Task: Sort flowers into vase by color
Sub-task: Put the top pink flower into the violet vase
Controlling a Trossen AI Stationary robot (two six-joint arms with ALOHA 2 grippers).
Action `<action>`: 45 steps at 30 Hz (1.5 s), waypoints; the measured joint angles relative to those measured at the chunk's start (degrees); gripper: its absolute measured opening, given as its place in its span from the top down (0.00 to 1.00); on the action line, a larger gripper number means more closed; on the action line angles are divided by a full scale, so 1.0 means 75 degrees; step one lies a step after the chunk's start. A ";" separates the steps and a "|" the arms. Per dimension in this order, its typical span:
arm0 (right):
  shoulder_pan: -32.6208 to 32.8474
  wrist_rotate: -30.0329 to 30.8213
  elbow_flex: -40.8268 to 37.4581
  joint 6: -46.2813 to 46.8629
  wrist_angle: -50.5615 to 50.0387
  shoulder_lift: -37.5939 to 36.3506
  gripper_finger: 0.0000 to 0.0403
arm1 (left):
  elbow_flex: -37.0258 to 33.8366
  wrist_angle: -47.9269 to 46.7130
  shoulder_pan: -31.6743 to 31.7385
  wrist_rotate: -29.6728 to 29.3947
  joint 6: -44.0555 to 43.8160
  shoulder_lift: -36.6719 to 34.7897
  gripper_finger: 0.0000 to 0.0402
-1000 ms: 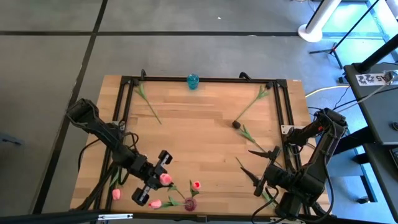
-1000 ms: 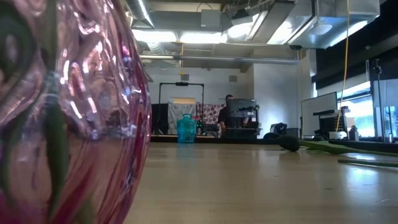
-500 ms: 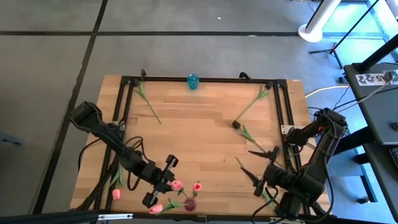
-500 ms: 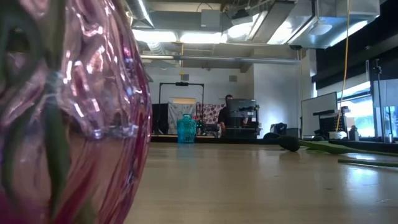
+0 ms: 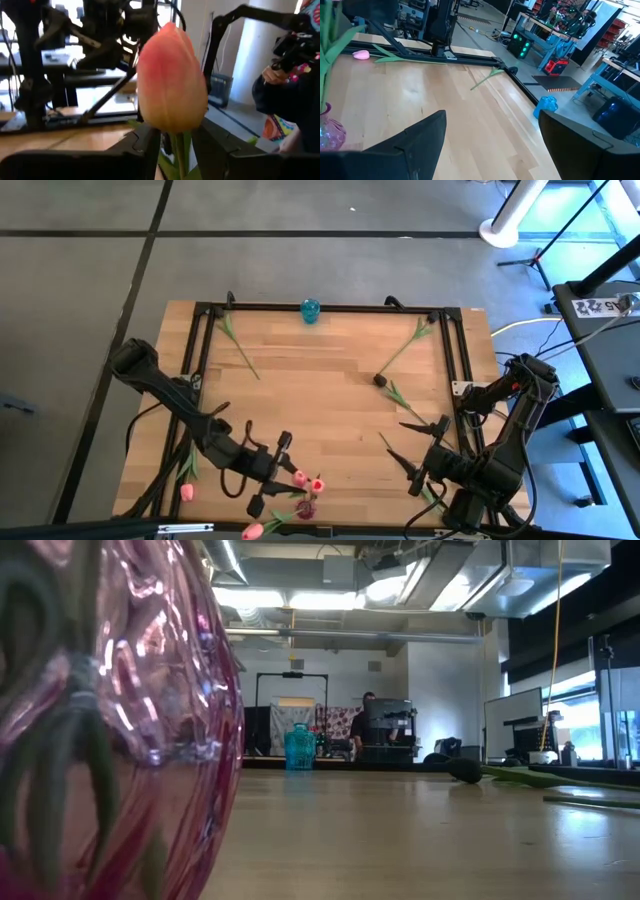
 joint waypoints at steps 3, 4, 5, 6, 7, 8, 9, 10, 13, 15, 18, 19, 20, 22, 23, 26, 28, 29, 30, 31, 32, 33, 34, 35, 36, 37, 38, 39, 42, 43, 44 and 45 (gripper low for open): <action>0.0002 0.0001 0.0000 -0.0110 -0.0007 0.0002 0.21 | 0.0277 -0.0792 0.0003 -0.0008 -0.0254 -0.0038 0.72; 0.0002 0.0000 0.0000 -0.0173 0.0005 0.0002 0.21 | 0.0376 -0.1052 0.0003 -0.0008 -0.0303 -0.0040 0.71; 0.0001 -0.0001 0.0000 -0.0196 0.0027 0.0003 0.21 | 0.0481 -0.1348 0.0003 -0.0010 -0.0341 -0.0054 0.70; 0.0000 0.0000 0.0000 -0.0195 0.0041 0.0003 0.21 | 0.0594 -0.1599 0.0003 -0.0011 -0.0405 -0.0065 0.68; 0.0000 0.0000 0.0000 -0.0195 0.0051 0.0003 0.21 | 0.0709 -0.1781 0.0019 -0.0021 -0.0498 -0.0068 0.67; 0.0003 0.0000 0.0000 -0.0196 0.0059 0.0003 0.21 | 0.0816 -0.1964 0.0033 -0.0057 -0.0508 -0.0076 0.66; 0.0001 -0.0001 0.0000 -0.0195 0.0065 0.0003 0.21 | 0.0907 -0.2157 0.0045 -0.0096 -0.0511 -0.0082 0.64; 0.0002 -0.0008 0.0000 -0.0195 0.0073 0.0003 0.21 | 0.1009 -0.2406 0.0055 -0.0120 -0.0517 -0.0082 0.63; 0.0002 -0.0017 0.0000 -0.0196 0.0074 0.0003 0.21 | 0.1277 -0.3305 0.0087 -0.0129 -0.0601 -0.0082 0.62; 0.0003 -0.0027 0.0000 -0.0196 0.0073 0.0003 0.21 | 0.1368 -0.3689 0.0087 -0.0128 -0.0643 -0.0098 0.62; 0.0000 -0.0087 0.0000 -0.0198 0.0073 0.0003 0.21 | 0.1381 -0.3952 0.0079 -0.0077 -0.0594 -0.0235 0.63; 0.0000 -0.0087 0.0000 -0.0198 0.0076 0.0003 0.21 | 0.1385 -0.4012 0.0079 -0.0036 -0.0582 -0.0307 0.64; 0.0000 -0.0087 0.0000 -0.0198 0.0073 0.0003 0.21 | 0.1385 -0.4070 0.0079 -0.0007 -0.0552 -0.0385 0.64; 0.0000 -0.0113 0.0000 -0.0198 0.0073 0.0003 0.21 | 0.1389 -0.4124 0.0079 0.0003 -0.0514 -0.0538 0.64; 0.0000 -0.0144 0.0000 -0.0198 0.0073 0.0003 0.21 | 0.1391 -0.4197 0.0077 0.0007 -0.0511 -0.0616 0.64; 0.0000 -0.0148 0.0000 -0.0198 0.0073 0.0003 0.21 | 0.1394 -0.4363 0.0064 0.0301 -0.0522 -0.0787 0.64; 0.0000 -0.0188 0.0000 -0.0198 0.0073 0.0003 0.21 | 0.1394 -0.4527 0.0064 0.0433 -0.0632 -0.0811 0.64; 0.0000 -0.0227 0.0000 -0.0200 0.0073 0.0003 0.21 | 0.1394 -0.4622 0.0061 0.0497 -0.0712 -0.0808 0.64; 0.0001 -0.0262 0.0000 -0.0198 0.0073 0.0003 0.21 | 0.1394 -0.4770 0.0061 0.0609 -0.0826 -0.0805 0.64; 0.0000 -0.0286 0.0000 -0.0198 0.0072 0.0003 0.21 | 0.1394 -0.4858 0.0056 0.0684 -0.0932 -0.0802 0.64; 0.0001 -0.0287 0.0000 -0.0198 0.0075 0.0003 0.21 | 0.1394 -0.4904 0.0045 0.0740 -0.1043 -0.0802 0.64; 0.0000 -0.0288 0.0000 -0.0198 0.0071 0.0003 0.21 | 0.1394 -0.4924 0.0044 0.0749 -0.1095 -0.0802 0.64; 0.0000 -0.0289 0.0000 -0.0198 0.0073 0.0003 0.21 | 0.1394 -0.4928 0.0027 0.0751 -0.1108 -0.0802 0.64; 0.0002 -0.0288 0.0000 -0.0198 0.0073 0.0003 0.21 | 0.1394 -0.4927 0.0003 0.0751 -0.1108 -0.0802 0.64; 0.0001 -0.0289 0.0000 -0.0198 0.0073 0.0003 0.21 | 0.1394 -0.4927 -0.0022 0.0751 -0.1108 -0.0802 0.64; 0.0001 -0.0289 0.0000 -0.0198 0.0073 0.0003 0.21 | 0.1394 -0.4933 -0.0052 0.0752 -0.1108 -0.0802 0.64; 0.0003 -0.0289 0.0000 -0.0198 0.0073 0.0003 0.21 | 0.1394 -0.4942 -0.0084 0.0754 -0.1108 -0.0802 0.64; 0.0000 -0.0289 0.0000 -0.0198 0.0075 0.0003 0.21 | 0.1394 -0.4968 -0.0106 0.0754 -0.1108 -0.0802 0.64; 0.0000 -0.0289 0.0000 -0.0198 0.0073 0.0003 0.21 | 0.1394 -0.4980 -0.0175 0.0633 -0.1108 -0.0796 0.64; 0.0000 -0.0289 0.0000 -0.0198 0.0073 0.0003 0.21 | 0.1394 -0.4980 -0.0199 0.0486 -0.1106 -0.0796 0.64; 0.0000 -0.0289 0.0000 -0.0198 0.0073 0.0003 0.21 | 0.1394 -0.4977 -0.0221 0.0328 -0.1073 -0.0796 0.64; 0.0000 -0.0289 0.0000 -0.0198 0.0073 0.0003 0.21 | 0.1394 -0.4984 -0.0244 0.0190 -0.1026 -0.0796 0.64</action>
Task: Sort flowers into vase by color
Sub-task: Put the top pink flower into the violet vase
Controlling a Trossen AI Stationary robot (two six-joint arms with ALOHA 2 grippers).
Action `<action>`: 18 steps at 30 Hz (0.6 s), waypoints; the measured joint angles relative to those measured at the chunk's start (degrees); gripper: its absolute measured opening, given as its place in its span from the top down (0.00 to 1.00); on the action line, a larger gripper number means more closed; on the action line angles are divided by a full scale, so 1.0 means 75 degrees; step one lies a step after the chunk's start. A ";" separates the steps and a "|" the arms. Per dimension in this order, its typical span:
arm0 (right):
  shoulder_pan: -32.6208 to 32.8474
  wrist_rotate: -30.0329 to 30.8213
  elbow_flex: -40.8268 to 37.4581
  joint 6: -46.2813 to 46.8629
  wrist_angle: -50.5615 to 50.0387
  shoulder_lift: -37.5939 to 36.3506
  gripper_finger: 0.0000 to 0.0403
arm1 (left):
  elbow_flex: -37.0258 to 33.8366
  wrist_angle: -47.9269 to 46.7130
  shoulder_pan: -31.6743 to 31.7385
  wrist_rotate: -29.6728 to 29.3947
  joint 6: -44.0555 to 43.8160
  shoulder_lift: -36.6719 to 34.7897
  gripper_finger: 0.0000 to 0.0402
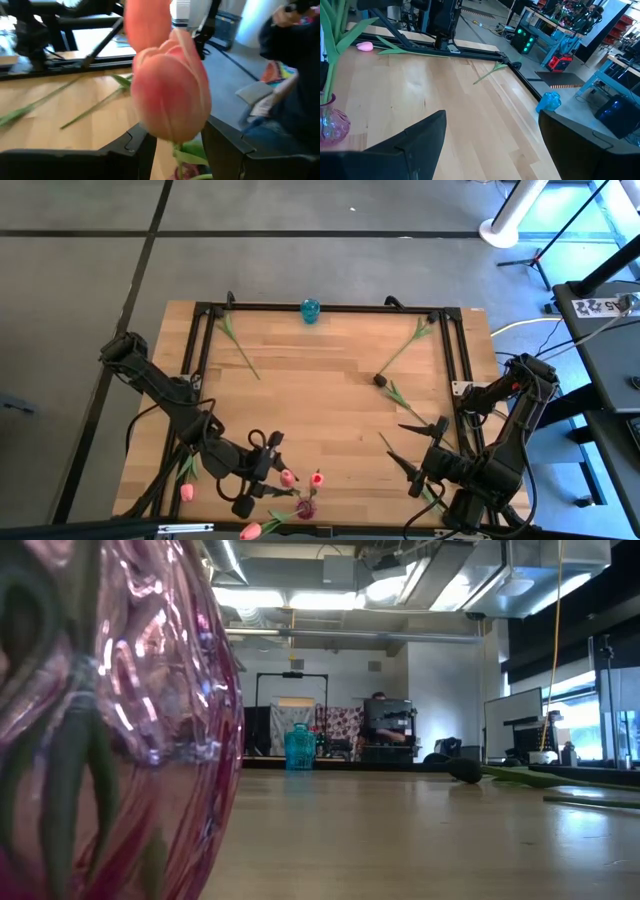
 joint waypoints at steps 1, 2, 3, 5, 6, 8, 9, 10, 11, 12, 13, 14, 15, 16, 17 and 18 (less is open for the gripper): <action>0.0000 0.0000 0.0000 0.0000 0.0000 0.0000 0.21 | 0.0000 -0.0012 -0.0012 -0.0113 0.0064 0.0000 0.64; 0.0000 -0.0008 0.0000 0.0000 0.0000 0.0000 0.21 | 0.0000 -0.0046 -0.0015 -0.0203 0.0126 0.0000 0.64; 0.0003 -0.0040 0.0000 0.0000 0.0003 0.0000 0.21 | 0.0000 -0.0066 -0.0015 -0.0279 0.0155 0.0000 0.64; 0.0001 -0.0058 0.0000 0.0000 0.0003 0.0000 0.21 | 0.0000 -0.0103 -0.0015 -0.0441 0.0257 0.0000 0.64; 0.0002 -0.0058 0.0000 0.0000 0.0002 0.0000 0.21 | 0.0000 -0.0134 -0.0015 -0.0513 0.0379 0.0000 0.64; 0.0000 -0.0058 0.0000 0.0000 0.0003 0.0000 0.21 | 0.0000 -0.0202 -0.0015 -0.0740 0.0704 0.0000 0.64; 0.0002 -0.0058 0.0000 0.0000 0.0003 0.0000 0.21 | 0.0000 -0.0252 -0.0015 -0.0872 0.0825 0.0000 0.64; 0.0000 -0.0058 0.0000 0.0000 0.0003 0.0000 0.21 | 0.0000 -0.0313 -0.0015 -0.0993 0.0948 0.0000 0.64; 0.0003 -0.0058 0.0000 0.0000 0.0003 0.0000 0.21 | 0.0000 -0.0401 -0.0015 -0.1124 0.1060 0.0000 0.64; 0.0002 -0.0061 0.0000 0.0000 0.0003 0.0000 0.21 | 0.0000 -0.0506 -0.0015 -0.1288 0.1177 0.0000 0.64; 0.0001 -0.0076 0.0000 0.0000 0.0003 0.0000 0.21 | -0.0003 -0.0588 -0.0015 -0.1460 0.1279 0.0001 0.64; 0.0000 -0.0120 0.0000 0.0000 0.0003 0.0000 0.21 | -0.0003 -0.0654 -0.0015 -0.1621 0.1357 0.0003 0.64; 0.0003 -0.0173 0.0000 0.0000 0.0003 0.0000 0.21 | -0.0003 -0.0696 -0.0015 -0.1782 0.1389 0.0003 0.64; 0.0002 -0.0230 0.0000 0.0000 0.0003 0.0000 0.21 | -0.0003 -0.0712 -0.0015 -0.1934 0.1416 0.0003 0.64; 0.0000 -0.0259 0.0000 0.0000 0.0003 0.0000 0.21 | -0.0003 -0.0722 -0.0015 -0.2061 0.1465 0.0003 0.64; 0.0001 -0.0259 0.0000 0.0000 0.0004 0.0000 0.21 | -0.0003 -0.0724 -0.0015 -0.2170 0.1544 0.0003 0.64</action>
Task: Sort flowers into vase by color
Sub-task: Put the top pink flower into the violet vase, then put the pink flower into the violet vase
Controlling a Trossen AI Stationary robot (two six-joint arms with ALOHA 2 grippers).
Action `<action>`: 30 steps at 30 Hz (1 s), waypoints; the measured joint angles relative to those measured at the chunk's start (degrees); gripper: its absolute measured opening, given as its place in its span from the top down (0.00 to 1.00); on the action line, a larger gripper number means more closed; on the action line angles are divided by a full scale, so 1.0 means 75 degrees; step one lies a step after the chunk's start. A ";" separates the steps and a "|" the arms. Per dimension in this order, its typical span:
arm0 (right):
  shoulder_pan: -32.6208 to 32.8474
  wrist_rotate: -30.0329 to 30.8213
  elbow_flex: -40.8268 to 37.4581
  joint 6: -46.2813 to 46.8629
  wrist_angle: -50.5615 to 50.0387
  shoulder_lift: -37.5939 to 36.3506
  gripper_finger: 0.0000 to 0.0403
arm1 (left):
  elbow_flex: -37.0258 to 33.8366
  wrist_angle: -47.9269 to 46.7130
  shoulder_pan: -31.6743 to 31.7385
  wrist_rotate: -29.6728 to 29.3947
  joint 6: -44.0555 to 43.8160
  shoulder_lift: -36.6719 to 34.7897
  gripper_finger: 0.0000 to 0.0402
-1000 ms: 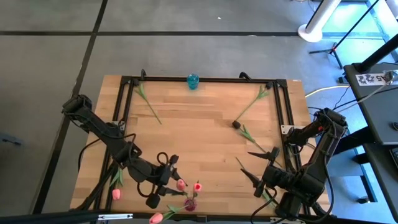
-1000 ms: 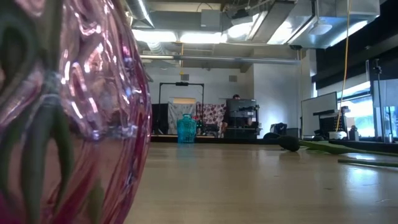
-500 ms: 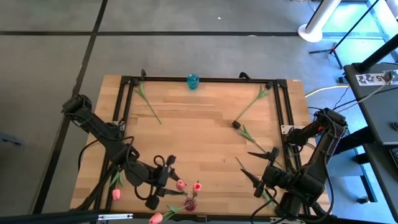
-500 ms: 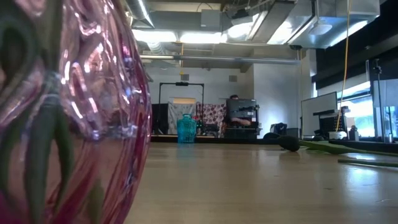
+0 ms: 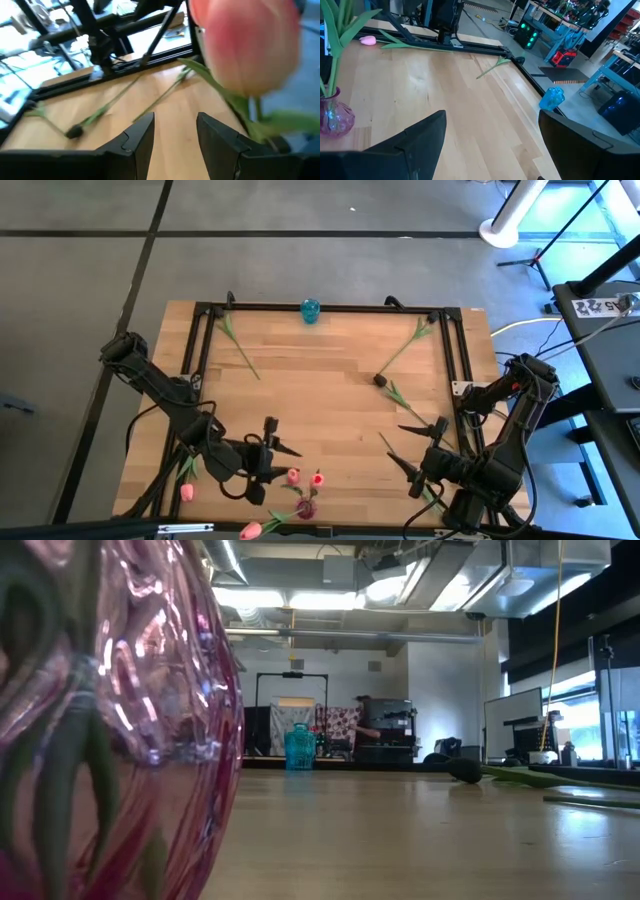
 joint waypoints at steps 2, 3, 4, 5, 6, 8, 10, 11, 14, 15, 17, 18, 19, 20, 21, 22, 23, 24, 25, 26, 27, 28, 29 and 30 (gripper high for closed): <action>0.0001 0.0001 0.0000 0.0000 -0.0001 0.0000 0.21 | 0.0000 -0.0018 0.0003 -0.0242 0.0037 0.0000 0.64; -0.0001 0.0003 0.0000 0.0000 -0.0001 0.0000 0.21 | 0.0000 -0.0085 0.0000 -0.0376 0.0007 0.0000 0.64; 0.0000 0.0001 0.0000 0.0000 -0.0001 0.0000 0.21 | 0.0000 -0.0227 0.0000 -0.0509 -0.0099 0.0000 0.64; 0.0001 0.0000 0.0000 0.0000 -0.0001 0.0000 0.21 | 0.0000 -0.0394 0.0000 -0.0630 -0.0258 0.0000 0.64; 0.0001 -0.0001 0.0000 0.0000 -0.0001 0.0000 0.21 | 0.0000 -0.0589 -0.0024 -0.0709 -0.0461 0.0000 0.64; 0.0001 -0.0089 0.0000 0.0003 -0.0002 0.0000 0.21 | 0.0000 -0.1078 -0.0088 -0.0845 -0.1005 -0.0039 0.64; 0.0001 -0.0189 0.0000 0.0002 -0.0002 0.0000 0.21 | 0.0000 -0.1663 -0.0156 -0.0853 -0.1700 -0.0166 0.64; 0.0001 -0.0202 0.0000 0.0000 -0.0001 0.0000 0.21 | 0.0000 -0.1998 -0.0197 -0.0848 -0.2150 -0.0264 0.64; 0.0001 -0.0228 0.0000 0.0000 -0.0001 0.0000 0.21 | 0.0000 -0.3325 -0.0348 -0.0761 -0.3730 -0.0631 0.64; 0.0001 -0.0262 0.0000 0.0000 -0.0002 0.0000 0.21 | 0.0000 -0.3848 -0.0397 -0.0682 -0.4410 -0.0735 0.64; 0.0001 -0.0297 0.0000 0.0000 -0.0001 0.0000 0.21 | 0.0000 -0.5085 -0.0512 -0.0272 -0.5968 -0.0918 0.64; 0.0001 -0.0333 0.0000 0.0000 -0.0001 0.0000 0.21 | 0.0000 -0.5678 -0.0560 0.0047 -0.6821 -0.0982 0.64; 0.0001 -0.0338 0.0000 0.0002 0.0001 0.0000 0.21 | 0.0000 -0.6287 -0.0608 0.0442 -0.7716 -0.1014 0.64; 0.0001 -0.0343 0.0000 0.0003 -0.0001 0.0000 0.21 | 0.0000 -0.6872 -0.0659 0.0881 -0.8558 -0.1017 0.64; 0.0001 -0.0341 0.0000 0.0000 0.0001 0.0000 0.21 | -0.0004 -0.7363 -0.0714 0.1305 -0.9337 -0.1011 0.64; 0.0001 -0.0341 0.0000 0.0002 -0.0001 0.0000 0.21 | -0.0006 -0.7854 -0.0787 0.1694 -1.0092 -0.0987 0.64; 0.0001 -0.0341 0.0000 0.0000 0.0001 0.0000 0.21 | -0.0006 -0.8291 -0.0867 0.2028 -1.0759 -0.0965 0.64; 0.0001 -0.0341 0.0000 0.0000 -0.0001 0.0000 0.21 | -0.0006 -0.8637 -0.0952 0.2338 -1.1296 -0.0926 0.64; 0.0001 -0.0341 0.0000 0.0000 0.0008 0.0000 0.21 | -0.0008 -0.8910 -0.1036 0.2671 -1.1745 -0.0885 0.64; 0.0001 -0.0341 0.0000 0.0001 0.0029 0.0000 0.21 | -0.0031 -0.9077 -0.1117 0.3024 -1.2151 -0.0844 0.64; 0.0001 -0.0341 0.0000 0.0000 0.0047 0.0000 0.21 | -0.0084 -0.9182 -0.1189 0.3360 -1.2528 -0.0823 0.64; 0.0001 -0.0341 0.0000 0.0003 0.0068 0.0000 0.21 | -0.0160 -0.9211 -0.1235 0.3704 -1.2825 -0.0800 0.64; 0.0001 -0.0344 0.0000 0.0001 0.0090 0.0000 0.21 | -0.0247 -0.9193 -0.1273 0.4053 -1.3065 -0.0771 0.64; 0.0001 -0.0342 0.0000 0.0002 0.0113 0.0000 0.21 | -0.0370 -0.9157 -0.1298 0.4420 -1.3280 -0.0729 0.64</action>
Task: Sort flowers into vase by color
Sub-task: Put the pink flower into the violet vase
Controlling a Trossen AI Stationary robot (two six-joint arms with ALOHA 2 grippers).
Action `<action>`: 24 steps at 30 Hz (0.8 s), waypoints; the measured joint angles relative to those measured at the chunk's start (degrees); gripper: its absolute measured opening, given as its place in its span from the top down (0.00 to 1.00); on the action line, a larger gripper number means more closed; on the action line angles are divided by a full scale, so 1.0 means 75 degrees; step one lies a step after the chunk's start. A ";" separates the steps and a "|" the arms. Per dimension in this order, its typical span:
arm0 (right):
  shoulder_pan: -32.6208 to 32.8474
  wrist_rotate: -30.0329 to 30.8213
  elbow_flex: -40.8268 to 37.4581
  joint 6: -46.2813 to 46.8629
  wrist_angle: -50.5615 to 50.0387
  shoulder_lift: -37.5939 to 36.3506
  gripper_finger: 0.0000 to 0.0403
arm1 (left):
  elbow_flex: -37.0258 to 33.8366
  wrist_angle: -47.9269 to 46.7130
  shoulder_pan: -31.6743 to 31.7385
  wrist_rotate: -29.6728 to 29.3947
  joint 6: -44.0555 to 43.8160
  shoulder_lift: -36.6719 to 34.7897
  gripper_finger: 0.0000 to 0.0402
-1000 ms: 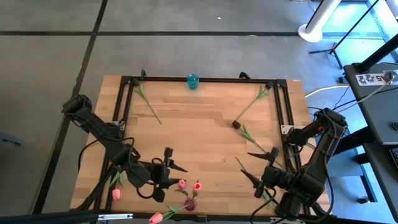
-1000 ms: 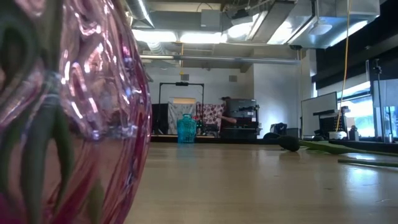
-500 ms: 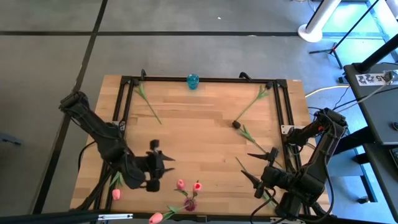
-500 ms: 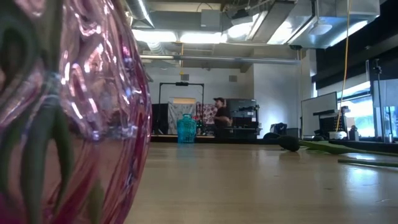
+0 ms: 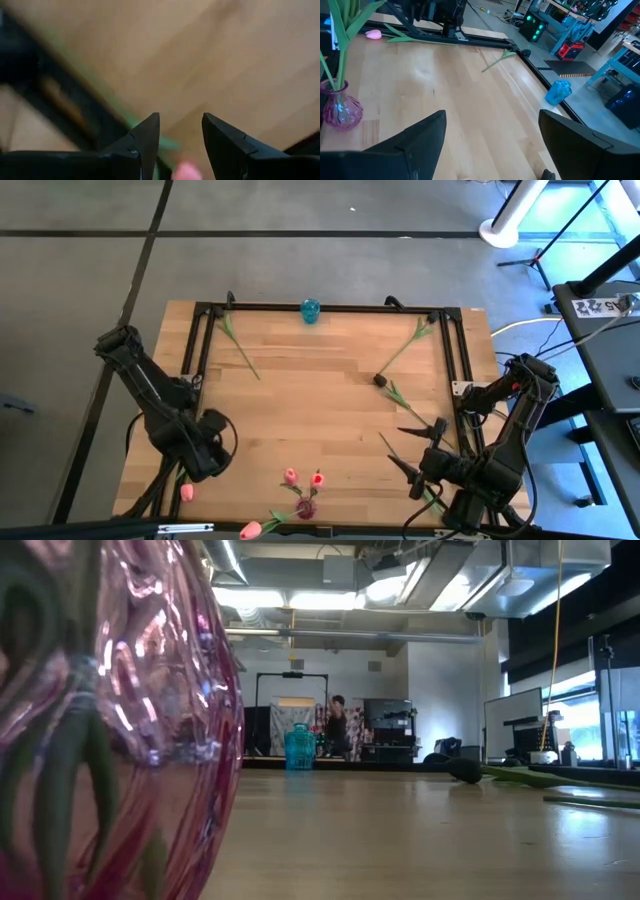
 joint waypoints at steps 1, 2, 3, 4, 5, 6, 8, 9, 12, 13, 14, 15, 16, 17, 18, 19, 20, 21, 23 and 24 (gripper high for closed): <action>0.0000 0.0000 0.0000 0.0000 0.0036 0.0000 0.21 | -0.0167 -0.0001 -0.0008 0.0340 -0.0197 0.0048 0.64; 0.0000 0.0001 0.0000 -0.0002 0.0057 0.0000 0.21 | -0.0369 -0.0008 -0.0008 0.0647 -0.0343 0.0095 0.64; 0.0000 0.0001 0.0000 -0.0002 0.0085 0.0000 0.21 | -0.0589 0.0062 -0.0001 0.0911 -0.0457 0.0140 0.64; 0.0000 0.0001 0.0000 -0.0007 0.0099 0.0000 0.21 | -0.0845 0.0185 0.0035 0.1143 -0.0564 0.0170 0.64; 0.0000 0.0004 0.0000 -0.0032 0.0118 0.0000 0.21 | -0.1118 0.0320 0.0083 0.1396 -0.0679 0.0202 0.64; 0.0000 0.0012 0.0000 -0.0036 0.0128 0.0000 0.21 | -0.1438 0.0556 0.0141 0.1639 -0.0754 0.0220 0.64; 0.0000 0.0085 0.0000 -0.0046 0.0142 0.0000 0.21 | -0.2012 0.1175 0.0265 0.2110 -0.0876 0.0253 0.64; 0.0000 0.0122 0.0000 -0.0052 0.0153 0.0000 0.21 | -0.2313 0.1507 0.0333 0.2300 -0.0934 0.0254 0.64; 0.0000 0.0147 0.0000 -0.0057 0.0177 0.0000 0.21 | -0.3101 0.2400 0.0572 0.2632 -0.1013 0.0254 0.64; 0.0000 0.0144 0.0000 -0.0057 0.0174 0.0000 0.21 | -0.3277 0.2609 0.0636 0.2716 -0.1008 0.0254 0.64; 0.0000 0.0147 0.0000 -0.0057 0.0177 0.0000 0.21 | -0.3440 0.2732 0.0695 0.2845 -0.1005 0.0254 0.64; 0.0000 0.0145 0.0000 -0.0055 0.0177 0.0000 0.21 | -0.3586 0.2738 0.0732 0.2945 -0.1022 0.0254 0.64; 0.0000 0.0145 0.0000 -0.0057 0.0177 0.0000 0.21 | -0.3683 0.2771 0.0768 0.3024 -0.1090 0.0252 0.64; 0.0000 0.0144 0.0000 -0.0057 0.0177 0.0000 0.21 | -0.3750 0.2806 0.0802 0.3094 -0.1119 0.0243 0.64; 0.0000 0.0146 0.0000 -0.0055 0.0177 0.0000 0.21 | -0.3807 0.2863 0.0829 0.3110 -0.1120 0.0242 0.64; 0.0000 0.0146 0.0000 -0.0053 0.0177 0.0000 0.21 | -0.3849 0.2937 0.0831 0.3115 -0.1107 0.0242 0.64; 0.0000 0.0146 0.0000 -0.0031 0.0177 0.0000 0.21 | -0.3883 0.3028 0.0831 0.3117 -0.1098 0.0242 0.64; 0.0000 0.0144 0.0000 -0.0006 0.0178 0.0000 0.21 | -0.3905 0.3123 0.0831 0.3115 -0.1090 0.0242 0.65; 0.0000 0.0144 0.0000 0.0004 0.0183 0.0000 0.21 | -0.3931 0.3265 0.0825 0.3133 -0.1111 0.0257 0.67; 0.0000 0.0144 0.0000 0.0004 0.0207 0.0000 0.21 | -0.3928 0.3289 0.0826 0.3187 -0.1133 0.0309 0.69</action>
